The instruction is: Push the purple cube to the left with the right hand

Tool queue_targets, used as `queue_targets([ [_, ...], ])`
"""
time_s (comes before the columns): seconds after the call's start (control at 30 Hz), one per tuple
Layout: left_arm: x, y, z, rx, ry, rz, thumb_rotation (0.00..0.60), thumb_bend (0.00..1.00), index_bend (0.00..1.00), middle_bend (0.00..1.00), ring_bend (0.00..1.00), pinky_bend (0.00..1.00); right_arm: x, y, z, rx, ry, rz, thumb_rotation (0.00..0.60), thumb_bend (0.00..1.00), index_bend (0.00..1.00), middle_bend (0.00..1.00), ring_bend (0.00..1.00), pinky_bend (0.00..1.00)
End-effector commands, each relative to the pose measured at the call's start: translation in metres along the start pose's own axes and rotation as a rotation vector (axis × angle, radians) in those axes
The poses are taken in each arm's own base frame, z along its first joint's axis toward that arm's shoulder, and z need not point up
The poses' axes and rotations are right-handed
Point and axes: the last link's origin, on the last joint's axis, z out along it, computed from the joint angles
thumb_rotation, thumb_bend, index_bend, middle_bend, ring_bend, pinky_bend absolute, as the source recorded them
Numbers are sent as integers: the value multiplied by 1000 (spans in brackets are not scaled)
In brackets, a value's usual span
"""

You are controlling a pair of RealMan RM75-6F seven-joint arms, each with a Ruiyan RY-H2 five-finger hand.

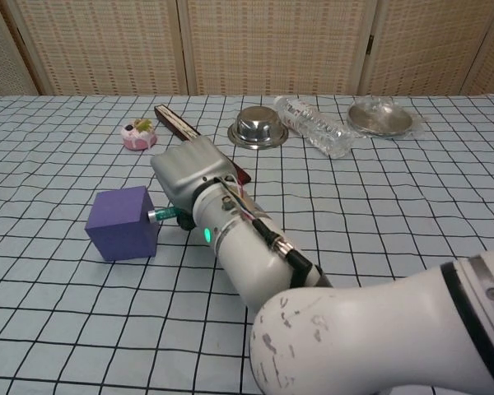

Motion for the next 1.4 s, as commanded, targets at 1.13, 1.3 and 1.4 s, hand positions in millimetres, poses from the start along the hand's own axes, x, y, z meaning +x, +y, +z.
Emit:
queue_targets([
  [1.13, 0, 3, -3, -22, 7, 15, 600, 446, 1, 19, 0, 127, -6, 86, -50, -102, 93, -51, 600, 452, 906, 843, 676, 562],
  [1.3, -2, 5, -3, -21, 5, 25, 600, 446, 1, 19, 0, 127, -11, 127, -76, -141, 67, -67, 600, 452, 902, 842, 676, 562],
  [1.4, -5, 7, -1, -21, 3, 38, 600, 445, 1, 19, 0, 128, -32, 178, -116, -205, 0, -99, 600, 452, 876, 843, 671, 561],
])
